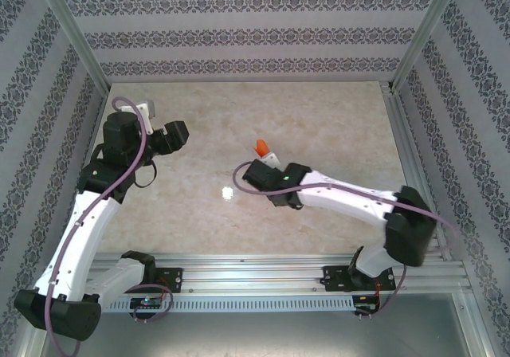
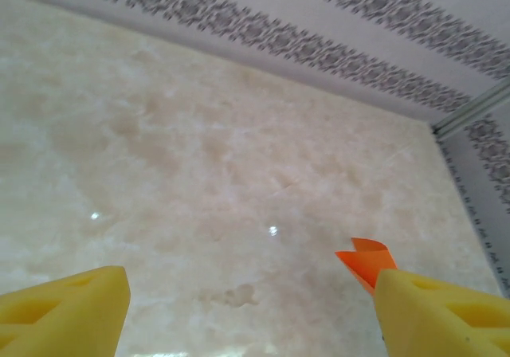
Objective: Fold a paper plane with a square sheet of paper (fold left side to right side)
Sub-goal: Turn over the paper at the center of the table.
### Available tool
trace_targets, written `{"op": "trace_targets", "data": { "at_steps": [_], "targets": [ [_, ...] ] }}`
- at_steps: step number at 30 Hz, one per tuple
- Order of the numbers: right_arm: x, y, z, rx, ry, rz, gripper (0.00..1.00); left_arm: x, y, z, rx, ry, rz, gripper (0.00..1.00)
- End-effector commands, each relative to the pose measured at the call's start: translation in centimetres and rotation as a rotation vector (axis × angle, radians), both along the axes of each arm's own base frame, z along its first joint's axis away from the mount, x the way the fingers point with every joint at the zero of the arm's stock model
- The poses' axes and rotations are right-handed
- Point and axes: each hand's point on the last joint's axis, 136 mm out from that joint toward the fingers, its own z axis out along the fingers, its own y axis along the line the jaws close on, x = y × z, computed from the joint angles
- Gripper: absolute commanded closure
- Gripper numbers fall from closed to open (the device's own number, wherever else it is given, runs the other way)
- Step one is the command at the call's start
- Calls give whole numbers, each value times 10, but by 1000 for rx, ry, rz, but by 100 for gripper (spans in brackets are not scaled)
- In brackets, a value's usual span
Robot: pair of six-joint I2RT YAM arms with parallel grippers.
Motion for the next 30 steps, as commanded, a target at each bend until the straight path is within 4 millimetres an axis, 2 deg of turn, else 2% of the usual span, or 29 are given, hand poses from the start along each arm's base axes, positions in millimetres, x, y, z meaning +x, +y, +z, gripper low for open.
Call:
{"op": "trace_targets", "data": {
  "at_steps": [1, 5, 10, 14, 16, 18, 22, 25, 27, 30],
  "targets": [
    [9, -31, 22, -445, -153, -12, 99, -2, 18, -31, 31, 95, 96, 19],
    [16, -1, 0, -584, -179, 40, 99, -1, 21, -43, 61, 123, 102, 19],
    [13, 23, -46, -605, -108, 88, 95, -2, 21, -55, 76, 148, 98, 18],
    [5, 31, -74, -550, -14, 109, 85, -2, 18, -63, 69, 166, 83, 18],
    [-3, 40, -82, -471, 51, 128, 74, -2, 15, -68, 62, 181, 67, 17],
    [-15, 58, -86, -342, 119, 169, 61, -2, 12, -72, 59, 194, 53, 17],
    [-49, 100, -71, -49, 225, 286, 31, -5, 4, -83, 48, 226, 2, 17],
    [-65, 117, -44, 141, 262, 323, 20, -9, -8, -97, 13, 260, -59, 18],
    [-65, 117, -22, 231, 235, 320, 16, -13, -23, -107, -52, 282, -120, 19],
    [-49, 103, 9, 355, 183, 259, 14, -18, -55, -122, -210, 317, -234, 24]
  ]
}}
